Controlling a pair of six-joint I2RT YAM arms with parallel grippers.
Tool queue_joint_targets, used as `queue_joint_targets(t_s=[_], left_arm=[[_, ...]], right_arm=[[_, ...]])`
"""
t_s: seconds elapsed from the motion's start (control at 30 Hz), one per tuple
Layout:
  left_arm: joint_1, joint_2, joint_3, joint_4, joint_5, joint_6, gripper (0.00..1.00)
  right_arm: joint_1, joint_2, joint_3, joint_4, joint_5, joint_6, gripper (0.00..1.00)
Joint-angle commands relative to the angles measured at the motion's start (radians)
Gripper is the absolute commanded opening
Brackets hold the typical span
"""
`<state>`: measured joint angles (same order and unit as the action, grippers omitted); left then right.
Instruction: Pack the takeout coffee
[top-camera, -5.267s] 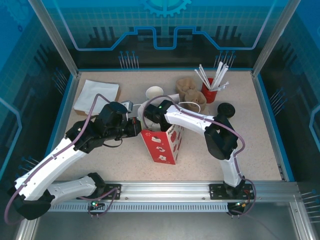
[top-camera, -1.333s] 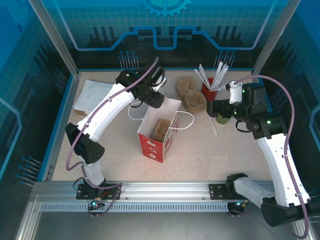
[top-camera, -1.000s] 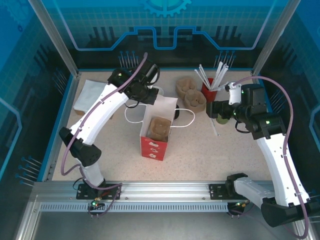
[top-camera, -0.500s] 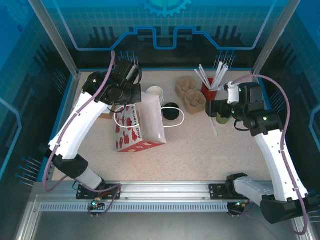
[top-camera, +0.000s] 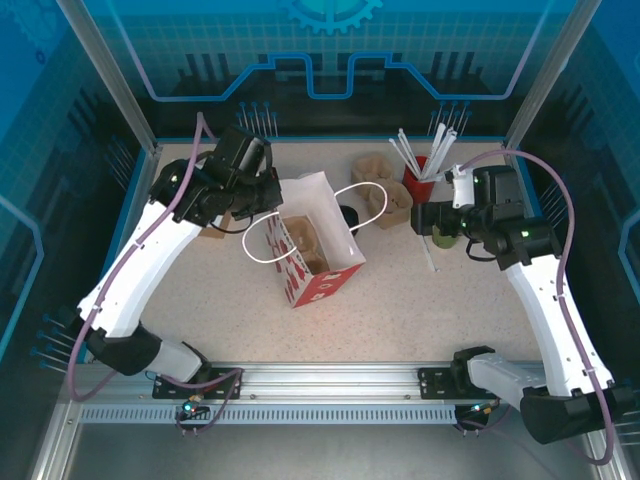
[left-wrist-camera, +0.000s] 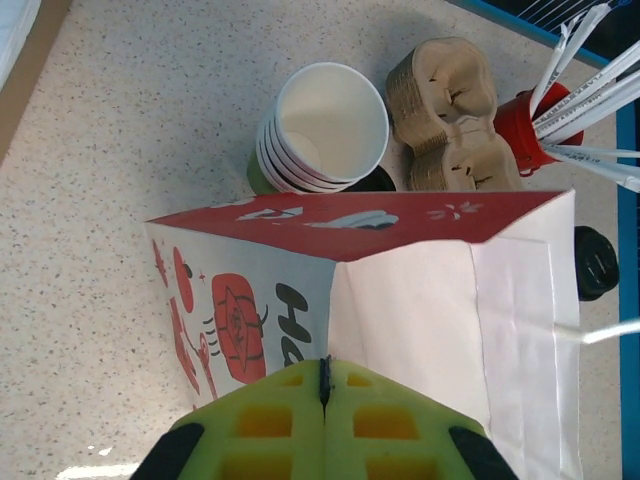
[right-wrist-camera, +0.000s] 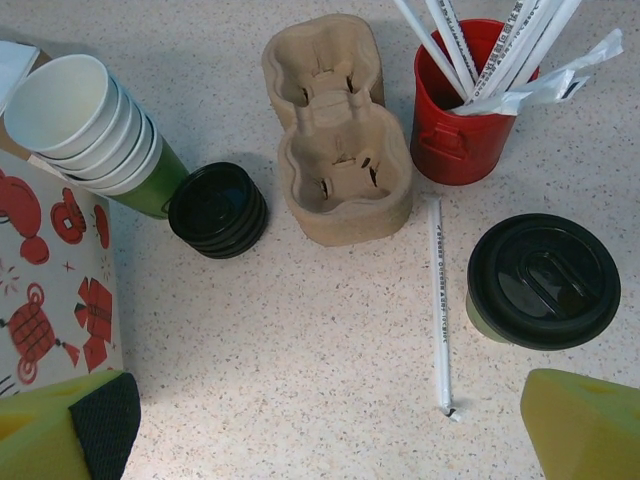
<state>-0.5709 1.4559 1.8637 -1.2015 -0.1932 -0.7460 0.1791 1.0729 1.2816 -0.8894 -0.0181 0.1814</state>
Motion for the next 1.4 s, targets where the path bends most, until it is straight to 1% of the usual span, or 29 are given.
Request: queue_joint_targets(t_s=[0.0,0.03,0.13,0.2,0.27,0.3,0.4,0.5,0.6,0.77,0.93,1.07,1.17,1.2,1.27,1.37], left_arm=[[0.020,-0.015,-0.084,0.079,0.055,-0.052,0.00],[0.028,-0.018,-0.113,0.091,0.070,-0.052,0.03],[0.054,-0.036,-0.187,0.105,0.083,-0.040,0.22],[0.074,-0.052,-0.207,0.097,0.084,-0.010,0.33],[0.086,-0.061,-0.197,0.077,0.086,0.043,0.42],[0.088,-0.063,-0.179,0.060,0.082,0.080,0.45],[0.090,-0.046,-0.099,-0.018,0.044,0.197,0.57],[0.089,-0.011,-0.012,-0.115,-0.011,0.288,0.65],[0.091,0.017,0.041,-0.175,-0.059,0.357,0.70],[0.103,0.064,0.042,-0.126,-0.019,0.548,0.81],[0.133,0.172,0.094,-0.135,0.023,0.736,0.86],[0.158,0.247,0.133,-0.154,0.020,0.827,0.86],[0.167,0.289,0.152,-0.147,0.023,0.879,0.85],[0.169,0.306,0.162,-0.143,0.021,0.891,0.83],[0.169,0.331,0.181,-0.144,0.020,0.909,0.76],[0.169,0.361,0.211,-0.149,0.022,0.918,0.60]], right_arm=[[-0.017,0.007,-0.005,0.007,0.007,-0.015,1.00],[-0.018,0.007,-0.007,0.007,0.008,-0.015,1.00],[-0.018,0.007,-0.008,0.000,0.015,-0.023,1.00],[-0.019,0.007,-0.005,-0.009,0.021,-0.029,1.00],[-0.019,0.005,-0.002,-0.012,0.026,-0.037,1.00],[-0.019,0.005,0.001,-0.015,0.030,-0.039,1.00],[-0.019,0.004,0.004,-0.020,0.033,-0.047,1.00],[-0.018,0.002,0.004,-0.026,0.032,-0.049,1.00],[-0.018,-0.002,0.001,-0.030,0.030,-0.053,1.00],[-0.019,-0.007,-0.005,-0.031,0.026,-0.063,1.00],[-0.018,-0.008,-0.002,-0.036,0.015,-0.077,1.00],[-0.019,-0.017,-0.002,-0.043,0.015,-0.097,1.00],[-0.019,-0.024,-0.005,-0.045,0.010,-0.110,1.00],[-0.019,-0.025,-0.005,-0.046,0.007,-0.114,1.00],[-0.018,-0.022,-0.005,-0.050,0.007,-0.119,1.00],[-0.021,-0.018,-0.007,-0.056,0.006,-0.126,1.00]])
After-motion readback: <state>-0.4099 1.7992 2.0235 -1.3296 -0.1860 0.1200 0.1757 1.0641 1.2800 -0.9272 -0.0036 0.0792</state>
